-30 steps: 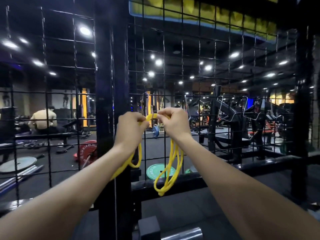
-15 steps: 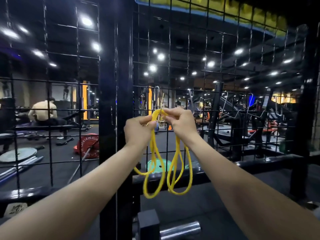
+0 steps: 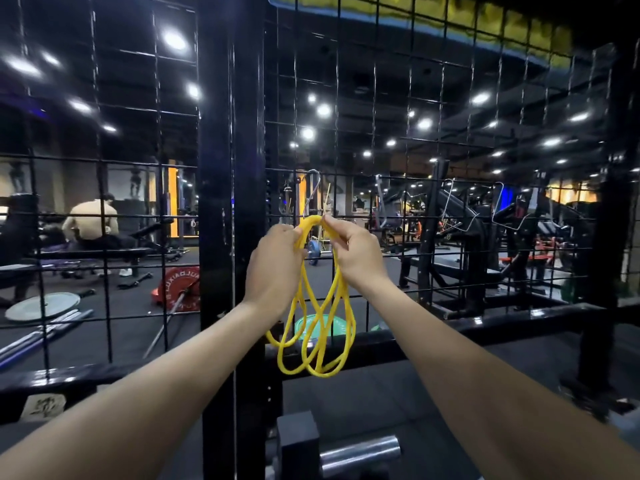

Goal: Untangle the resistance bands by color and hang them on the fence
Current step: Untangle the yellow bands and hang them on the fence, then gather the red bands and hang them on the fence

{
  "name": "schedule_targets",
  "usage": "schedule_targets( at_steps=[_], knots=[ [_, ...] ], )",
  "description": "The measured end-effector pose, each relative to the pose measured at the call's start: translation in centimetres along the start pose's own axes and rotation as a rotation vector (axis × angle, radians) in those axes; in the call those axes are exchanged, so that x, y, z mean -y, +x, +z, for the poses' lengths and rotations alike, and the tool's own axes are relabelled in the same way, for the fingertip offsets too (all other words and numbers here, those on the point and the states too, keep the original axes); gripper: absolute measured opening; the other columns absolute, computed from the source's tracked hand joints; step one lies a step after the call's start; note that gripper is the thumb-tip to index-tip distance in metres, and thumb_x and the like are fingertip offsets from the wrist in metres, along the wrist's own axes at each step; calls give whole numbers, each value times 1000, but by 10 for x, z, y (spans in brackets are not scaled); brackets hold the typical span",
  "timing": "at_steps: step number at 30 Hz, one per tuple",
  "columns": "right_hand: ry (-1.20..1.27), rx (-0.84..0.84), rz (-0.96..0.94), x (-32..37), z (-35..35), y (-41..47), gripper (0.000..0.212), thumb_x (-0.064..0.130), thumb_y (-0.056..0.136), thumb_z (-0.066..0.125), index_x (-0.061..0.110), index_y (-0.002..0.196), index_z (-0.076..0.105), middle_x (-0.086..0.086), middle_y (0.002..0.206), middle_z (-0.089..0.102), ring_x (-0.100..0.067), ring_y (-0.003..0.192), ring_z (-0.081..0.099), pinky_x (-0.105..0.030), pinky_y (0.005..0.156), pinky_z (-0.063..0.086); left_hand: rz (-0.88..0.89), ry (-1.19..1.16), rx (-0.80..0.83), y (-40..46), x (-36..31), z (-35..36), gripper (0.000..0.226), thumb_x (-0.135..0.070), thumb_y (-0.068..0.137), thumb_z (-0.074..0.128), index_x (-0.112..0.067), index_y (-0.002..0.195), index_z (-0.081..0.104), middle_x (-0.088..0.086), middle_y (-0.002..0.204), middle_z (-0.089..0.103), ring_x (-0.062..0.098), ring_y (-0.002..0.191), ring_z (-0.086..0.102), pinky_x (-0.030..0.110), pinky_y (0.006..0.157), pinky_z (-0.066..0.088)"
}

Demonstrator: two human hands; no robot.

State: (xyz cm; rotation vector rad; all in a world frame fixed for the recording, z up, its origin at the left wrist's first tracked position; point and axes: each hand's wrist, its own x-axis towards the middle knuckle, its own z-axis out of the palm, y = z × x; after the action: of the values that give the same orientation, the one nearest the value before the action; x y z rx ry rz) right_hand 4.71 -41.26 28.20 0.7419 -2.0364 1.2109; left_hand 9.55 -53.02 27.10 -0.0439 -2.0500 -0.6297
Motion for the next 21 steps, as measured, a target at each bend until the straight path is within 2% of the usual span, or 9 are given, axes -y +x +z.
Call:
schedule_targets(
  at_steps=[2,4,7,11,14,17,21],
  knots=[
    [-54,34,-24,-1,-1,-4,44,4,94,46,20,136,46,2,138,51,-14,128,45,-20,100,33,51,42,6,-2,-1,-2,33,-12,92,55,-13,125,55,1,121,57,16,103,55,27,83,43],
    [-105,54,-46,-1,-2,-7,46,5,95,44,20,139,42,2,141,48,-15,130,42,-18,101,30,97,93,19,-4,0,-3,38,-10,93,51,-13,130,49,2,127,53,18,113,52,29,89,43],
    [-157,80,-49,2,-5,-9,47,5,96,41,19,141,38,1,145,43,-16,133,39,-23,105,30,150,183,46,-7,2,-4,44,-7,93,48,-14,136,41,3,136,46,21,124,45,32,95,42],
    [-245,67,-41,1,-10,-11,45,10,96,44,20,140,41,2,144,43,-17,132,40,-32,109,33,167,209,70,-12,-2,-12,47,-10,93,51,-15,138,38,3,144,38,22,133,36,33,104,36],
    [-288,64,-40,0,-19,-20,42,10,96,44,17,137,44,0,139,47,-19,127,44,-34,107,37,221,216,54,-18,-7,-13,45,-14,92,54,-16,136,44,0,145,39,20,134,36,32,106,34],
    [-355,56,-17,-6,-39,-41,37,11,96,44,15,133,49,-4,130,52,-22,119,49,-39,100,42,331,181,53,-32,-17,-2,37,-17,89,57,-18,126,55,0,136,49,21,125,46,33,99,39],
    [-488,27,117,-33,-83,-82,36,17,95,48,18,131,51,-4,131,52,-24,120,50,-42,98,44,391,116,195,-61,-48,35,38,-22,90,55,-21,128,53,-1,130,50,22,118,49,35,92,42]
  ],
)
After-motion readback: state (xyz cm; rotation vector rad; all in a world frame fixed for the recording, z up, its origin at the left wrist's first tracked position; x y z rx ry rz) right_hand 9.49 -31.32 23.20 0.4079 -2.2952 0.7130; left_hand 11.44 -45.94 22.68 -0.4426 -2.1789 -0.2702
